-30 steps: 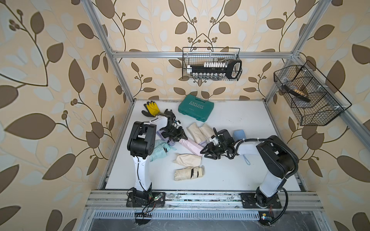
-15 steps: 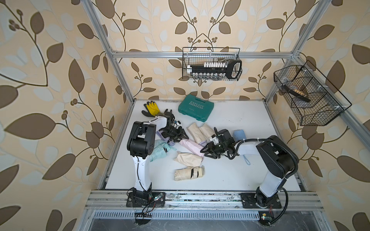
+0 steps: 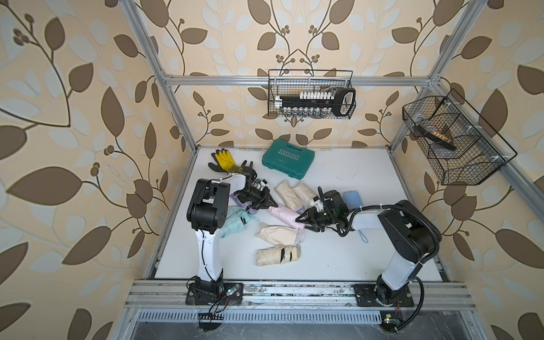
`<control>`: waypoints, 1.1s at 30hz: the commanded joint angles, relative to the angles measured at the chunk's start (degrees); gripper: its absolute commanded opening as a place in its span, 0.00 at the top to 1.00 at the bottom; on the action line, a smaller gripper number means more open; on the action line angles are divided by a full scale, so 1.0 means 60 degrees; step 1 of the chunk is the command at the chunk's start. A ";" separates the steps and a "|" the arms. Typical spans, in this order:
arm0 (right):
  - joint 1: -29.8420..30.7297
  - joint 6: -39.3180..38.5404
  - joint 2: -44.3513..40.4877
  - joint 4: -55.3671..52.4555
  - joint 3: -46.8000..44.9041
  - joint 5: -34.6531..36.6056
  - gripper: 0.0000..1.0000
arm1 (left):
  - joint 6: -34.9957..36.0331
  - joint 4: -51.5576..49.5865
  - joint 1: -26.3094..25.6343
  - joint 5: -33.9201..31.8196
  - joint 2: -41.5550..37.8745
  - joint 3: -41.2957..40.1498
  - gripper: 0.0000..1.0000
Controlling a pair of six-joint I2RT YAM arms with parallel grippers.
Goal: Take umbrellas out of sleeves
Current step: Take out the umbrella from the umbrella sleeve.
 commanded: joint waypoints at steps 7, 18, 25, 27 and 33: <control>-0.0640 -0.0177 -0.2029 -0.0055 0.0003 -0.0239 0.53 | -0.0125 -0.0383 -0.0239 0.1129 -0.0751 -0.0006 0.87; -0.0677 -0.0041 -0.2167 -0.0157 0.0241 -0.0431 0.62 | -0.0571 0.0103 -0.0241 0.1266 -0.0740 0.0079 0.92; -0.0820 -0.0180 -0.2369 -0.0388 0.0289 -0.0457 0.70 | -0.0512 0.0159 -0.0195 0.1280 -0.0715 -0.0080 0.99; -0.0838 -0.0213 -0.2380 -0.0432 0.0289 -0.0500 0.73 | -0.0507 0.0188 -0.0182 0.1288 -0.0726 -0.0102 1.00; -0.0908 -0.0202 -0.2566 -0.0513 0.0216 -0.0575 0.74 | -0.0449 0.0145 -0.0056 0.1320 -0.0693 -0.0123 1.00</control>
